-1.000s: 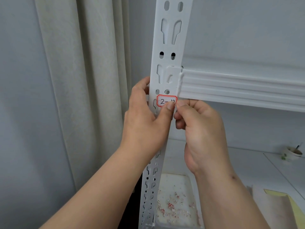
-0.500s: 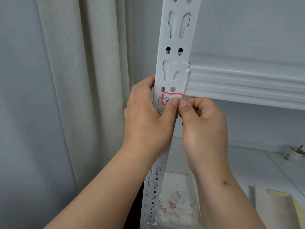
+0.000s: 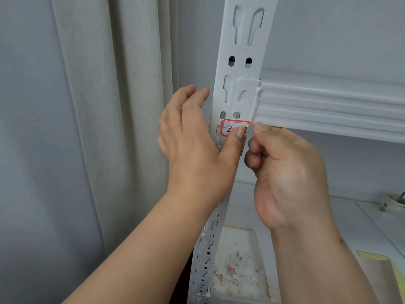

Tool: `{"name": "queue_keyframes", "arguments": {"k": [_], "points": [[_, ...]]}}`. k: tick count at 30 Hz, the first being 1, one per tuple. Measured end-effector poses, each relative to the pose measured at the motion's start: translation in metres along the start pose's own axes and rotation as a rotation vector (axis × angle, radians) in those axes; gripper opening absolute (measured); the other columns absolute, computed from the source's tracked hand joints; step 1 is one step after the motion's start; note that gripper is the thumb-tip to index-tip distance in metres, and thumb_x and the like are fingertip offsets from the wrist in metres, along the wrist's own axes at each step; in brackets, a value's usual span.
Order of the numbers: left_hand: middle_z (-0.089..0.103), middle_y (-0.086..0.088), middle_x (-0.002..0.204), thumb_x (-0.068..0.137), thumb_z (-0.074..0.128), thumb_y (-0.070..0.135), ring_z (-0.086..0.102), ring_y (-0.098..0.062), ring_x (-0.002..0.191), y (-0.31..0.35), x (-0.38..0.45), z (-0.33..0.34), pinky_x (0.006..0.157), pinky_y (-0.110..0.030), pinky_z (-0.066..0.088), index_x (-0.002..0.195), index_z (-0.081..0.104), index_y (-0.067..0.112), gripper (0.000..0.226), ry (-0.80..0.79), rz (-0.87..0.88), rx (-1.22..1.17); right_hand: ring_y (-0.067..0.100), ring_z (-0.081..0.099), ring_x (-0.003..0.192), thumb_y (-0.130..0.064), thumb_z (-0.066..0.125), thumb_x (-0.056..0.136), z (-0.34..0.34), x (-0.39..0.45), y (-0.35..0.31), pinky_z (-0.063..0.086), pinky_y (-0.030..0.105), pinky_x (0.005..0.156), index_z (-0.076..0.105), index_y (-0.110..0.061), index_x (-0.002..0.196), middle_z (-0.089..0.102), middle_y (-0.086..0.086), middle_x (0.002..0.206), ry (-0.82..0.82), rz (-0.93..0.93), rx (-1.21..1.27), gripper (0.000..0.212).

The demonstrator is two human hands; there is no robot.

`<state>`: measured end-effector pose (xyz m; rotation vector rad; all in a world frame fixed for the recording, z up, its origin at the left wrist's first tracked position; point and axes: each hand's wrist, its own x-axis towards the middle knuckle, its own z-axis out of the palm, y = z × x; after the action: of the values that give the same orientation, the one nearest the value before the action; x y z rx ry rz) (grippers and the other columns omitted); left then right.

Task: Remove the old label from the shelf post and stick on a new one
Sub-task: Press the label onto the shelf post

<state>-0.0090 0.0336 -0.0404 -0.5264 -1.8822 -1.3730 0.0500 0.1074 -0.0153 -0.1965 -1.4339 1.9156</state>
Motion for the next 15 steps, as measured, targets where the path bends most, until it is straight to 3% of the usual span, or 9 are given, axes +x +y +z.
{"name": "queue_keyframes", "arguments": {"k": [5, 10, 15], "points": [[0.037, -0.001, 0.151, 0.079, 0.07, 0.038, 0.031, -0.021, 0.138, 0.001, -0.002, -0.001, 0.107, -0.033, 0.019, 0.141, 0.044, 0.017, 0.071, -0.01, -0.014, -0.001, 0.007, 0.047, 0.052, -0.016, 0.061, 0.09, -0.002, -0.005, 0.005, 0.04, 0.023, 0.057, 0.061, -0.02, 0.068, 0.058, -0.011, 0.055, 0.105, -0.086, -0.162, 0.023], [0.038, -0.002, 0.151, 0.081, 0.069, 0.037, 0.033, -0.021, 0.138, 0.0, -0.004, 0.001, 0.105, -0.033, 0.019, 0.142, 0.043, 0.016, 0.069, -0.001, -0.024, -0.014, -0.004, 0.053, 0.049, -0.019, 0.065, 0.088, 0.004, -0.006, 0.005, 0.041, 0.01, 0.05, 0.065, -0.017, 0.074, 0.063, -0.016, 0.055, 0.108, -0.193, -0.263, 0.014], [0.038, -0.003, 0.15, 0.08, 0.07, 0.037, 0.034, -0.023, 0.139, 0.001, -0.002, 0.002, 0.104, -0.016, 0.014, 0.142, 0.043, 0.015, 0.072, 0.006, -0.005, -0.017, -0.003, 0.056, 0.051, -0.019, 0.066, 0.088, 0.008, -0.005, 0.011, 0.041, 0.009, 0.052, 0.067, -0.018, 0.075, 0.066, -0.012, 0.06, 0.185, -0.285, -0.336, 0.013]]}}
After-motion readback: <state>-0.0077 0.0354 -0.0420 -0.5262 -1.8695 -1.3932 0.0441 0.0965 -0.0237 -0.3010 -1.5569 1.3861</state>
